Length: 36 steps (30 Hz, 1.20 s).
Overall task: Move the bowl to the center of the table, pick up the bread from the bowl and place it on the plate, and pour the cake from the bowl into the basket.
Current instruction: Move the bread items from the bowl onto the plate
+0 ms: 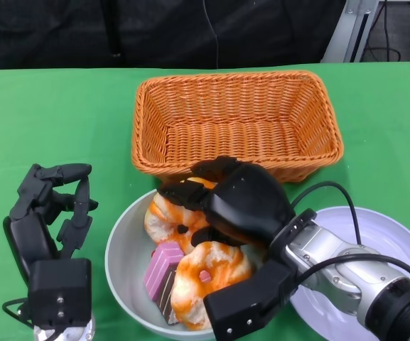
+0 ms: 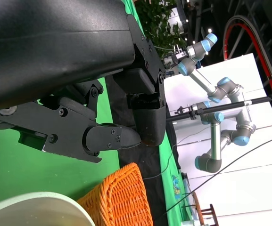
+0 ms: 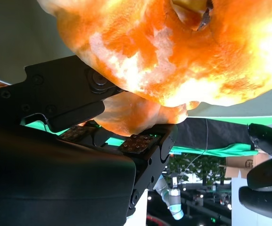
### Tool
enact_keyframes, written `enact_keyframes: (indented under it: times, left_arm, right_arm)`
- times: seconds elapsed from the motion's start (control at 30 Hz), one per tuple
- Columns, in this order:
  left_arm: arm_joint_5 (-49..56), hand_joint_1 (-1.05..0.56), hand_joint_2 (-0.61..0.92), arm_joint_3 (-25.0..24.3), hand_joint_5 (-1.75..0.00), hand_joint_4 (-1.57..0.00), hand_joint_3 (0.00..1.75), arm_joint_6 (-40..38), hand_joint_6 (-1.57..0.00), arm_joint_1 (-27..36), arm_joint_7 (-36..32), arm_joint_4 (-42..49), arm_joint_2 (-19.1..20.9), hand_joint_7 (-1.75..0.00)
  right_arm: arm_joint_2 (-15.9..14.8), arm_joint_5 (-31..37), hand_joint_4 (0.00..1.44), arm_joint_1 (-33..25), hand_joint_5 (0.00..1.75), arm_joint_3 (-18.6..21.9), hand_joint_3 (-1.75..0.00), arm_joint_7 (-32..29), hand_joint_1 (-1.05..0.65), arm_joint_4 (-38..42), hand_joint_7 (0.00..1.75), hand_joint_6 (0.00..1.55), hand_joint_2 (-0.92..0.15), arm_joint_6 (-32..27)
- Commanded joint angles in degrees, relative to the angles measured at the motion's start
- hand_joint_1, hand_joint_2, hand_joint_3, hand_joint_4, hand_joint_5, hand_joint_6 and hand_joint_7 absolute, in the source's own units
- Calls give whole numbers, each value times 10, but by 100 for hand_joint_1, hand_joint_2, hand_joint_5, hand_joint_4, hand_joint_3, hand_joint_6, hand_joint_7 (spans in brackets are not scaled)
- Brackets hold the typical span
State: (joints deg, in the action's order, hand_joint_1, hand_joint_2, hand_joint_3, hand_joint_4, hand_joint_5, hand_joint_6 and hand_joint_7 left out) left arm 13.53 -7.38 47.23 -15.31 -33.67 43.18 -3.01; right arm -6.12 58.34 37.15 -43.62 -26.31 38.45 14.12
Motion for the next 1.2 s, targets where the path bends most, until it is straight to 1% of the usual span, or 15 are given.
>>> enact_keyframes:
  times: [0.03,0.17,0.23,0.27,0.3,0.33,0.37,0.43,0.53,0.63,0.73,0.8,0.97,1.07,1.2]
  left_arm:
    - [0,-22,90,-2,-140,-82,39,13,-75,-1,-6,7,9,-119]
    - [4,-22,91,-1,-140,-82,38,19,-76,-5,-9,15,11,-119]
    - [5,-23,91,-1,-140,-82,37,18,-76,-6,-10,16,11,-118]
    - [3,-23,91,-1,-140,-82,37,18,-76,-6,-8,17,11,-118]
    - [2,-23,91,-1,-139,-82,37,19,-76,-6,-7,17,11,-117]
    - [2,-22,92,0,-138,-82,37,23,-76,-6,-6,19,12,-116]
    - [2,-21,92,0,-138,-82,37,27,-76,-7,-6,21,13,-116]
    - [5,-21,92,0,-137,-82,36,31,-77,-8,-10,25,14,-115]
    - [7,-22,92,0,-136,-82,36,32,-77,-8,-11,28,15,-114]
    - [11,-22,92,0,-137,-83,36,30,-77,-9,-15,28,14,-114]
    - [13,-22,92,0,-138,-83,35,33,-77,-10,-17,30,14,-113]
    - [14,-22,92,1,-138,-83,35,31,-78,-10,-19,30,14,-112]
    - [14,-21,92,3,-139,-82,35,37,-78,-13,-17,38,18,-113]
    - [17,-21,92,3,-137,-82,35,34,-78,-12,-21,38,17,-112]
    - [19,-21,92,3,-134,-84,34,29,-79,-13,-25,39,17,-111]
  right_arm:
    - [-6,12,93,-4,8,-15,0,-9,-66,24,2,68,-87,2]
    - [-4,16,98,1,12,-22,0,-45,-58,41,2,72,-87,10]
    - [0,17,100,3,16,-25,0,-69,-51,55,3,77,-86,13]
    - [3,17,95,6,31,-26,0,-80,-48,63,3,80,-86,16]
    - [4,16,83,9,57,-28,0,-89,-44,71,2,83,-86,22]
    - [5,13,70,12,87,-29,0,-96,-38,78,2,86,-88,29]
    - [6,10,65,14,100,-29,0,-99,-35,84,2,88,-89,35]
    - [6,2,59,19,115,-28,0,-103,-29,93,3,91,-90,51]
    - [7,-5,58,24,123,-27,0,-111,-25,105,4,95,-91,71]
    - [9,-15,62,28,131,-24,0,-134,-22,121,7,102,-90,100]
    - [8,-22,59,34,141,-23,0,-138,-20,132,8,105,-91,120]
    - [7,-25,59,36,143,-22,0,-141,-20,137,8,105,-91,126]
    - [8,-26,59,44,137,-22,0,-158,-19,153,6,105,-90,142]
    - [10,-23,64,47,129,-22,-1,-175,-20,162,5,106,-88,144]
    - [13,-23,64,51,133,-23,0,-185,-19,172,5,107,-87,149]
